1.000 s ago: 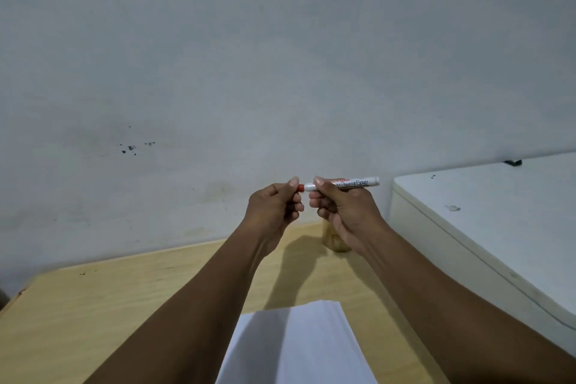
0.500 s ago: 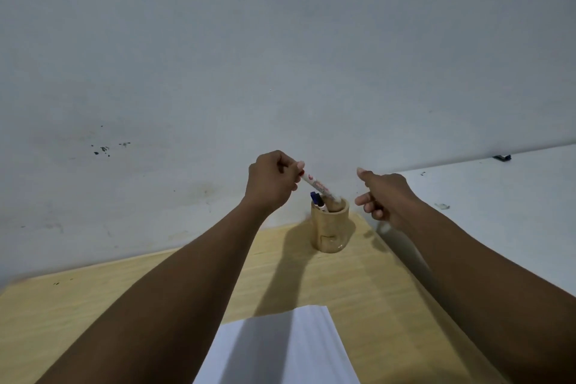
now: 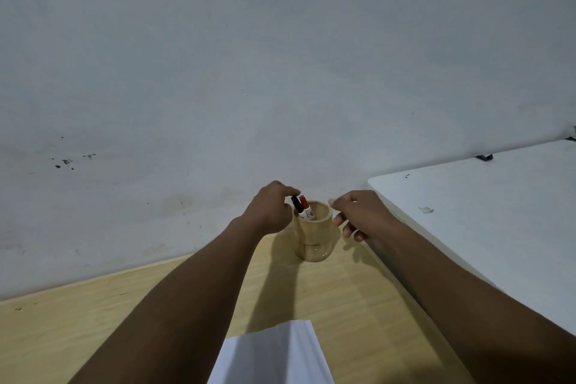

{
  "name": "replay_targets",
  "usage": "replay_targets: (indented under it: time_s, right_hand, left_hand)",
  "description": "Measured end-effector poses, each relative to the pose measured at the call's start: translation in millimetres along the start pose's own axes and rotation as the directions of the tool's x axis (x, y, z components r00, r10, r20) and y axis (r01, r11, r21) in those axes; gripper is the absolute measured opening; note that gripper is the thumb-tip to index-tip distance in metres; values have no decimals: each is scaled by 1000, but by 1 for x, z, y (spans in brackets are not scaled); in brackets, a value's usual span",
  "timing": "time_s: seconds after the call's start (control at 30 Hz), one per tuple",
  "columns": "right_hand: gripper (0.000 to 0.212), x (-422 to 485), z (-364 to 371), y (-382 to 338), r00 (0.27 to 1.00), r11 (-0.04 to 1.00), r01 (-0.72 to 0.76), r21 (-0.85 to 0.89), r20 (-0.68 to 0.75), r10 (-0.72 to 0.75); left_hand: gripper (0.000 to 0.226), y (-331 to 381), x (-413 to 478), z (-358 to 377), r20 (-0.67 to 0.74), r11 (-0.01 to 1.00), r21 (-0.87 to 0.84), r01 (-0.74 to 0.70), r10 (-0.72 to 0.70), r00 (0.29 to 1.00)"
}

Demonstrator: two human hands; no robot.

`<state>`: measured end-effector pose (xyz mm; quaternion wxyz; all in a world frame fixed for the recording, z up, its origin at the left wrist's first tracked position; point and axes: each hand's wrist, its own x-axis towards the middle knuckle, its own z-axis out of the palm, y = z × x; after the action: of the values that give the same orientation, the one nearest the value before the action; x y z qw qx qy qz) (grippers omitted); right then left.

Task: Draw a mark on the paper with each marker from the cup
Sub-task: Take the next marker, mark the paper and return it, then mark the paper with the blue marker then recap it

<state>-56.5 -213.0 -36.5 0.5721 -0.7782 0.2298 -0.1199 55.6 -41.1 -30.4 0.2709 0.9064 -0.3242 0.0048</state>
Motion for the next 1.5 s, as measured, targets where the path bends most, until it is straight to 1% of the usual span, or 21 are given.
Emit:
replay_targets:
  time_s: [0.13,0.3,0.37,0.43,0.5,0.57,0.6,0.67,0.73,0.77,0.8,0.87,0.9,0.93,1.0,1.07,1.17,1.23,1.3,1.4,1.5]
  right_hand:
    - [19,-5,6,4,1000,1000,-3,7,26,3]
    - [24,-22,16,-16,993,996,-49,81,108,40]
    - [31,-32,29,-29,976,980,-107,167,204,72]
    - [47,-43,48,-40,943,942,-185,279,321,91]
    - [66,-55,73,-46,903,873,-279,401,418,97]
    - [74,-69,103,-50,874,752,-373,543,479,88]
    - [73,-77,119,-50,870,676,-407,614,487,82]
    - [58,-90,151,-50,881,546,-431,719,466,81]
    - [39,-100,176,-49,894,469,-423,775,442,76]
    - [32,-104,186,-49,898,461,-412,786,435,59]
    - [28,-107,192,-48,902,473,-396,787,431,36]
    - [22,-111,198,-46,907,534,-352,768,421,-7]
    - [21,-112,197,-43,912,574,-325,751,410,-20]
    - [21,-113,195,-39,919,617,-294,730,393,-28]
    - [20,-115,188,-28,931,703,-238,670,365,-32]
    - [18,-119,183,-16,926,778,-220,589,376,-23]
    - [16,-129,187,2,918,832,-211,513,396,-11]
    - [11,-136,195,14,929,865,-173,472,371,-17]
    - [15,-142,204,26,940,914,-122,388,340,-18]
    - [20,-150,215,39,948,945,-80,317,316,-26]
    - [16,-155,222,45,948,964,6,265,306,-90]
  left_hand:
    - [16,-3,4,1,-68,999,39,-10,13,998]
    - [20,5,-8,-30,-272,998,-43,-39,26,962]
    - [20,8,-20,-50,-350,996,-72,-50,22,937]
    - [20,7,-38,-72,-398,989,-140,-48,-11,917]
    - [20,2,-58,-90,-407,960,-276,-48,-72,911]
    - [21,-10,-82,-102,-363,897,-440,-38,-139,921]
    - [22,-18,-95,-105,-332,862,-506,-28,-165,929]
    - [24,-37,-123,-104,-283,815,-579,6,-207,937]
    - [25,-59,-149,-99,-261,788,-614,43,-254,931]
    - [25,-69,-161,-96,-262,763,-644,55,-288,921]
    - [28,-80,-172,-93,-269,717,-694,57,-333,904]
    - [35,-104,-194,-93,-276,570,-820,48,-468,839]
    - [37,-118,-206,-94,-267,524,-849,58,-522,810]
    - [37,-134,-218,-94,-255,527,-845,90,-545,799]
    - [32,-163,-242,-90,-221,641,-738,211,-526,821]
    - [24,-182,-259,-78,-175,768,-547,335,-496,851]
    - [18,-182,-269,-56,-106,872,-306,383,-431,896]
    - [14,-177,-269,-46,-81,904,-209,372,-395,915]
    - [8,-173,-269,-40,-52,926,-138,350,-360,932]
    - [10,-170,-270,-35,-40,932,-121,342,-349,936]
    - [13,-168,-272,-34,-38,937,-108,332,-337,941]
